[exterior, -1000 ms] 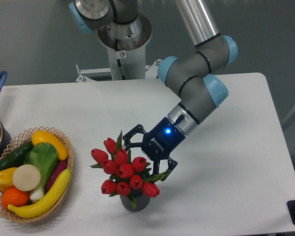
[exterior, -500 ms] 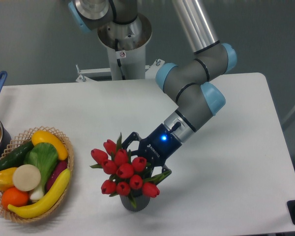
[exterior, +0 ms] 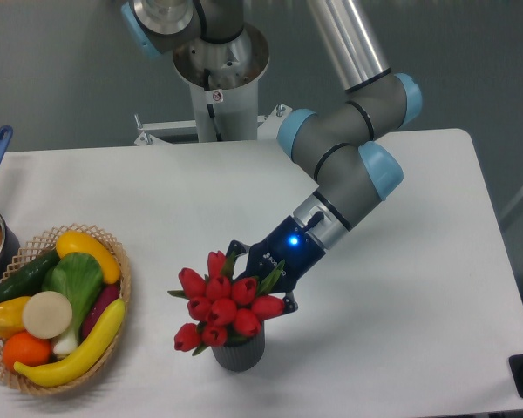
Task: Pick up the flowers from the vase
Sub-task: 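Lift the gripped tulips up out of the grey vase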
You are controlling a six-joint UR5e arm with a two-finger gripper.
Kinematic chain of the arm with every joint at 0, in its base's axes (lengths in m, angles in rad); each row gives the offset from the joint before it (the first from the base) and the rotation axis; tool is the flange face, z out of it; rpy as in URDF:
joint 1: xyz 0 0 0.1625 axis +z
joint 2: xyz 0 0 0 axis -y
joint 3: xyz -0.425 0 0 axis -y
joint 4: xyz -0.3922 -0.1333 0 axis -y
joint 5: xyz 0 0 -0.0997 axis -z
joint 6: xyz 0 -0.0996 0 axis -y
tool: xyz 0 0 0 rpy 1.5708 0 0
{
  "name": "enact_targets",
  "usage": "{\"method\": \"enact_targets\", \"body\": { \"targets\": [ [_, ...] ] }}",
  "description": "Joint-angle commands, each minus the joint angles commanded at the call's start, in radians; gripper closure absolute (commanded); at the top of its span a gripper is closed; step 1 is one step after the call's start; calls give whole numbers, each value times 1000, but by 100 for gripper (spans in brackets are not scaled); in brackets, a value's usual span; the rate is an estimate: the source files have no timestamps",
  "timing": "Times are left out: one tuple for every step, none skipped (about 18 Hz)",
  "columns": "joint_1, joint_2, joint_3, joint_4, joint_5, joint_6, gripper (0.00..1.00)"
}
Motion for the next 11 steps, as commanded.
{"method": "enact_targets", "body": {
  "targets": [
    [0,6,0,0,-2,-2,100],
    [0,14,0,0,-2,-2,100],
    [0,26,0,0,-12,-2,99],
    [2,34,0,0,-24,-3,99],
    [5,37,0,0,-32,-8,99],
    [12,44,0,0,-32,-15,99],
    [14,55,0,0,-34,-24,99],
    [15,66,0,0,-34,-34,99],
    [24,80,0,0,-35,-40,99],
    [31,90,0,0,-38,-40,99],
    [34,98,0,0,-54,-40,99]
  ]
}}
